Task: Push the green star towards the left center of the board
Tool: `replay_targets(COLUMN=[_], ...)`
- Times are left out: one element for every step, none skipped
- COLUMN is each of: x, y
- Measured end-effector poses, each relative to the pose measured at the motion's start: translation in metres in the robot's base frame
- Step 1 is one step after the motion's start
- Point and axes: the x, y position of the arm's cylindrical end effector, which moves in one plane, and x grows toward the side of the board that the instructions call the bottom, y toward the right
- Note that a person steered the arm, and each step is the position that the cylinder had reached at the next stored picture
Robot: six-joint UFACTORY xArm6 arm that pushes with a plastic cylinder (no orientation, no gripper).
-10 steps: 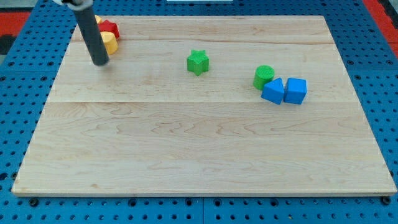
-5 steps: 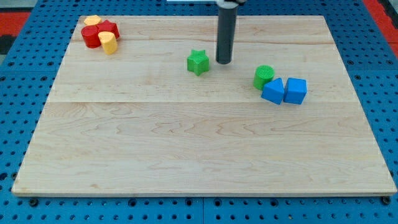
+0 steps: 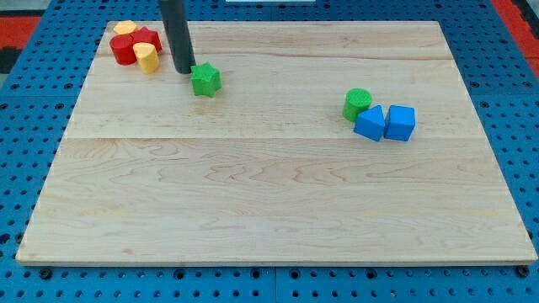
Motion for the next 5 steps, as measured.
replay_targets(x=[-0.005, 0.037, 0.068, 0.049, 0.023], y=[0.050, 0.060, 0.005, -0.024, -0.042])
